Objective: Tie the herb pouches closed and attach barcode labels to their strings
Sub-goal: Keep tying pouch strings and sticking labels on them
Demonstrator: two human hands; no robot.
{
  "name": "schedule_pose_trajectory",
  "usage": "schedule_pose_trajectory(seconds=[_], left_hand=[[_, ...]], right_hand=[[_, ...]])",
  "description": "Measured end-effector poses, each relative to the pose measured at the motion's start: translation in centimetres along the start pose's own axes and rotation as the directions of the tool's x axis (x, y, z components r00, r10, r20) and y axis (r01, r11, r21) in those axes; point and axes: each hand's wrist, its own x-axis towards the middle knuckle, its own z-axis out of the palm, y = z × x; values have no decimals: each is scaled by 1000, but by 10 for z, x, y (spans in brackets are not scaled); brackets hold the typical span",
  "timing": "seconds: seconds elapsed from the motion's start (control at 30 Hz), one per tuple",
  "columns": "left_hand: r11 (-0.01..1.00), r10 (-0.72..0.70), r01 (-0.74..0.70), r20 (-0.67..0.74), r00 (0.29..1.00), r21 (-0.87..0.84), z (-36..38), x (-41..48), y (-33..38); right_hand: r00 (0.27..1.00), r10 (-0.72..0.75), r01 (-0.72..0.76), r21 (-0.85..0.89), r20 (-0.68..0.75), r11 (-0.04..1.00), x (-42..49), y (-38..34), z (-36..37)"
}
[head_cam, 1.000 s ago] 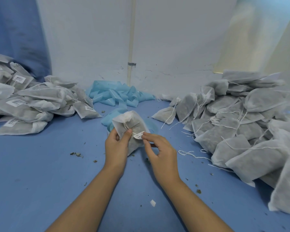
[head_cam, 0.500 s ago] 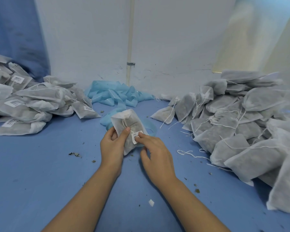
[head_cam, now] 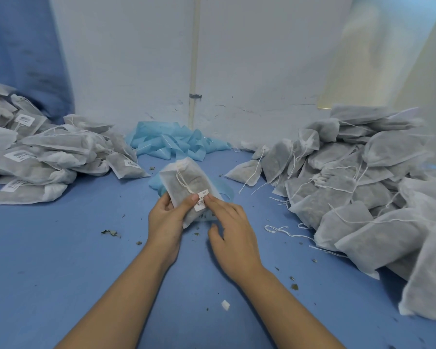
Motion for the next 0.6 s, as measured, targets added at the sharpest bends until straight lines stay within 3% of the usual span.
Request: schedule_pose_trajectory(seconds=[0.3, 0.47, 0.6], left_hand=[[981, -70, 71, 14, 997, -181, -2, 5, 4], [980, -60, 62, 13, 998, -188, -3, 5, 5], [988, -100, 105, 53, 994, -115, 0, 3, 5]], right_hand=[[990, -23, 30, -43, 139, 999, 1, 0, 3], [995, -31, 44, -134, 98, 990, 0, 1, 5], [984, 59, -72, 75, 170, 995, 1, 3, 3]])
